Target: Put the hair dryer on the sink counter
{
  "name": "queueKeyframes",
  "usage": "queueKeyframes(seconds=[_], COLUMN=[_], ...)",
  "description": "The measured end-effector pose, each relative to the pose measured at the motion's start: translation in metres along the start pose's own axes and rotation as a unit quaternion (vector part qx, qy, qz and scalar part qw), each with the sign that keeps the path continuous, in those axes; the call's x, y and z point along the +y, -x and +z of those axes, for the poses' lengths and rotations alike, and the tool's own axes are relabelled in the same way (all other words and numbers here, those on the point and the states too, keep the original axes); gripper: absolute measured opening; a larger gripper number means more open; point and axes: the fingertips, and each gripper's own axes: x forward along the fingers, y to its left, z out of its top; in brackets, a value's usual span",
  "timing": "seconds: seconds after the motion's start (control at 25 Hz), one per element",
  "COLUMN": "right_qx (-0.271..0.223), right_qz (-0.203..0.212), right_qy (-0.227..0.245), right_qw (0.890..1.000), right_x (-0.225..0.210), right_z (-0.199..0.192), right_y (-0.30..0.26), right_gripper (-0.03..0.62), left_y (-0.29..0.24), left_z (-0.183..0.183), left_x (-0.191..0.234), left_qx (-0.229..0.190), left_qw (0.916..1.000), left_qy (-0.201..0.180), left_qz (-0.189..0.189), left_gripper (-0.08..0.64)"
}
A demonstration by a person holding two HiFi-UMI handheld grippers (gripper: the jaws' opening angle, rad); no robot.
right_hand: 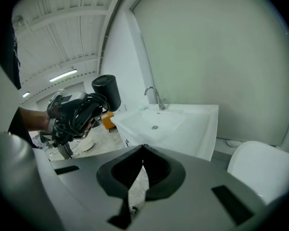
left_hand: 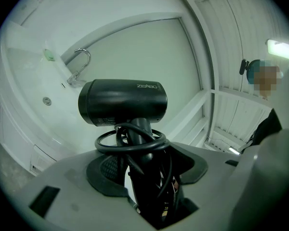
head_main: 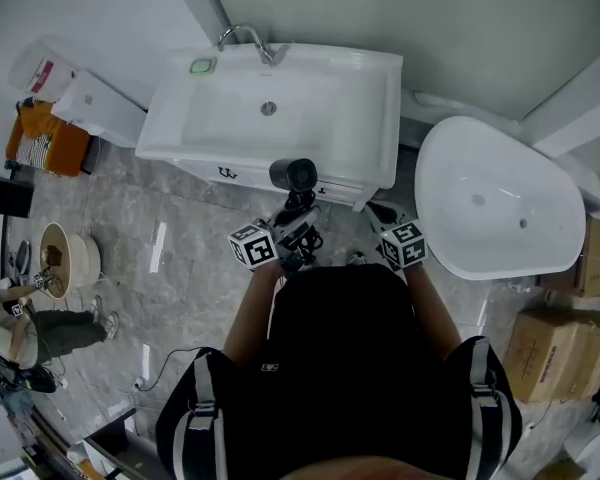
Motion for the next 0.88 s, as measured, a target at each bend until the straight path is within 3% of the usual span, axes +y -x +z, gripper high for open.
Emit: queueKeyframes(seconds=[0.4,0.88], right_qx=[0.009,0.013], right_qz=[0.042,0.053], right_qy=[0.026,0.021], right_qw=[0.999,0.998], right_x=[-0.024,-0.042], right_z=[0.005,-0.002], right_y=[0.001,0.007], right_gripper=[0.058,0.058], left_y=[-0.002,-0.021], left_z=[-0.002,-0.015], left_x=[0.003,-0.003], left_qx=[-0.045,-0.035], left_qw=[0.9978,0.9973], left_qy=[0.004,0.007], left_qz=[0.049,0.064], left_gripper=[0.241,0.241])
